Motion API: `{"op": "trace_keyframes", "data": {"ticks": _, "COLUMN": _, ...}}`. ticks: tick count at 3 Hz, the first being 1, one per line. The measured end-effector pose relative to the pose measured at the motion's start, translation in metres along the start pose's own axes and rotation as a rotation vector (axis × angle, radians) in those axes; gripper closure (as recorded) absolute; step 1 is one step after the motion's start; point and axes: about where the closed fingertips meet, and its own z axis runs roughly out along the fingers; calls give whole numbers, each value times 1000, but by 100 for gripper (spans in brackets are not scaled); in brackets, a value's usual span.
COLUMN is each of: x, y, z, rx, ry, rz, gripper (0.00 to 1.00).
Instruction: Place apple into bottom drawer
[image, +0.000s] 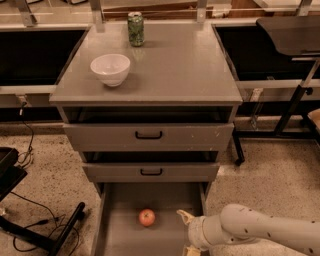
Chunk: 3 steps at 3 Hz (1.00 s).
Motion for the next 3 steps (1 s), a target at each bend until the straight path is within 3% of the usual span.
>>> {"op": "trace_keyframes", "data": {"ticks": 1, "x": -35, "y": 23, "z": -4, "rx": -11, "ry": 108, "rz": -16, "gripper": 0}}
{"op": "trace_keyframes", "data": {"ticks": 2, "x": -71, "y": 44, "z": -8, "rx": 11, "ry": 185, "rz": 22, "gripper": 0}}
{"op": "trace_keyframes", "data": {"ticks": 3, "x": -98, "y": 70, "z": -16, "rx": 45, "ry": 241, "rz": 119, "gripper": 0}}
